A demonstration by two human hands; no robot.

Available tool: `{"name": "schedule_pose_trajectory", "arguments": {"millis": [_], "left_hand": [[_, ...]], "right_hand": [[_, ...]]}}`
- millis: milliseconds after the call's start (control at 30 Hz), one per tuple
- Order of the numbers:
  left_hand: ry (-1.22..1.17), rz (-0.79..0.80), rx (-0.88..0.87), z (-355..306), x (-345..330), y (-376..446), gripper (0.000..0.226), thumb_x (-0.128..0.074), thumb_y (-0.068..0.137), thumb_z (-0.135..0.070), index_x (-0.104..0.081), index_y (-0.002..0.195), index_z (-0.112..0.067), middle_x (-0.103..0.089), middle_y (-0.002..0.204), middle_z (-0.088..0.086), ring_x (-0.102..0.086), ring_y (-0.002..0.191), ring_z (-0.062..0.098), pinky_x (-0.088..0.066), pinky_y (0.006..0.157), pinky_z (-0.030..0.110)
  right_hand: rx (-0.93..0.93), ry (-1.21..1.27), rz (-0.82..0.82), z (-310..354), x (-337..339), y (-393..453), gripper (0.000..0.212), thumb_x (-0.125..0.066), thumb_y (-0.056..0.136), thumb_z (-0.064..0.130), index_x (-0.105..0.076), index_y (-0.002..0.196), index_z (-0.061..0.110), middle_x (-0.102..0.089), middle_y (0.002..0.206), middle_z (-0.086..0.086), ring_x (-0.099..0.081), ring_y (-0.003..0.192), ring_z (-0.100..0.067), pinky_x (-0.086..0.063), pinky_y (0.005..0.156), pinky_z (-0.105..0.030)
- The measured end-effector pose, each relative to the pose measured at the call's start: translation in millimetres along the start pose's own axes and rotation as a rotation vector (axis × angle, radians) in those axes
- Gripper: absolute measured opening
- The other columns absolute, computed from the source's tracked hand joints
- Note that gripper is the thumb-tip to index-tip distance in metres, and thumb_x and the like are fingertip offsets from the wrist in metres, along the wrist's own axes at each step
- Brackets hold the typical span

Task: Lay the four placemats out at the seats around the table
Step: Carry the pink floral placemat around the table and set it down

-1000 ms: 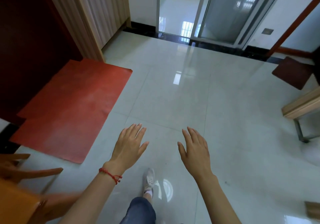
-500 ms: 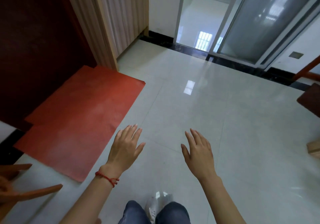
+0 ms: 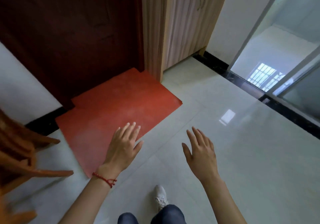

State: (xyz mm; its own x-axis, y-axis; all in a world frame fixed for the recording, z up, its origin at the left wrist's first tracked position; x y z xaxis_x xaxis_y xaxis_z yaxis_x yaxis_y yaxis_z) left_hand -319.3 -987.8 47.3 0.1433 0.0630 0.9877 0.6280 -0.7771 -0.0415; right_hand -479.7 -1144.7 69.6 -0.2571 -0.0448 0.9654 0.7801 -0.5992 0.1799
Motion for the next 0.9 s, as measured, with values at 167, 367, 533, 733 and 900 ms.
{"name": "schedule_pose_trajectory", "arguments": {"millis": [167,367,533,733,900], "left_hand": [[-0.032,-0.039,0.153,23.1,9.2,23.2,0.069,-0.011,0.096,-0.049,-0.059,0.122,-0.006,-0.061,0.125,0.013,-0.057,0.116,0.030,-0.044,0.096,0.044],[-0.042,-0.047,0.332,69.3,12.8,23.6,0.070,-0.009,0.097,-0.049,-0.058,0.123,-0.007,-0.060,0.126,0.012,-0.056,0.117,0.029,-0.046,0.096,0.041],[-0.020,-0.064,0.461,121.1,19.1,14.6,0.069,-0.009,0.097,-0.048,-0.059,0.122,-0.006,-0.061,0.125,0.012,-0.057,0.116,0.030,-0.035,0.099,0.037],[-0.042,-0.085,0.577,200.2,30.7,22.5,0.069,-0.011,0.097,-0.049,-0.059,0.121,-0.005,-0.061,0.123,0.014,-0.059,0.112,0.032,-0.048,0.093,0.044],[-0.050,-0.084,0.623,267.2,40.8,37.2,0.070,-0.011,0.097,-0.049,-0.058,0.122,-0.004,-0.060,0.125,0.015,-0.057,0.115,0.033,-0.048,0.093,0.047]], "right_hand": [[0.169,0.021,0.021,15.8,-7.6,64.4,0.048,-0.035,0.089,0.039,-0.063,0.115,0.010,-0.062,0.122,-0.010,-0.059,0.113,-0.027,-0.046,0.093,-0.040],[0.334,0.111,0.100,58.4,-36.7,114.8,0.051,-0.029,0.093,0.042,-0.061,0.117,0.010,-0.059,0.126,-0.011,-0.056,0.116,-0.027,-0.044,0.095,-0.040],[0.465,0.175,0.147,116.9,-59.6,145.6,0.057,-0.019,0.096,0.045,-0.057,0.121,0.010,-0.057,0.128,-0.011,-0.054,0.118,-0.029,-0.044,0.095,-0.042],[0.582,0.214,0.125,200.1,-80.5,194.4,0.043,-0.039,0.088,0.036,-0.058,0.115,0.010,-0.059,0.124,-0.012,-0.056,0.114,-0.030,-0.046,0.092,-0.042],[0.648,0.198,0.131,270.8,-98.6,236.8,0.042,-0.041,0.087,0.033,-0.058,0.116,0.009,-0.058,0.126,-0.011,-0.055,0.115,-0.029,-0.044,0.093,-0.040]]}}
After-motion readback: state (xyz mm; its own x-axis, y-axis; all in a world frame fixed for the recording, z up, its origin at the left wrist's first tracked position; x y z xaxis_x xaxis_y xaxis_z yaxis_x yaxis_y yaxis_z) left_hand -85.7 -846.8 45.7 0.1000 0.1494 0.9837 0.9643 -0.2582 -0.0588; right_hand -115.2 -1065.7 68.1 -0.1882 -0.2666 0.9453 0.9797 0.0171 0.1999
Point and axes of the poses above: each hand's wrist, its own y-axis towards the middle knuckle, its own x-axis out of the back of the hand, z = x × y, the point moved 8 cm from there along y, towards the middle knuckle
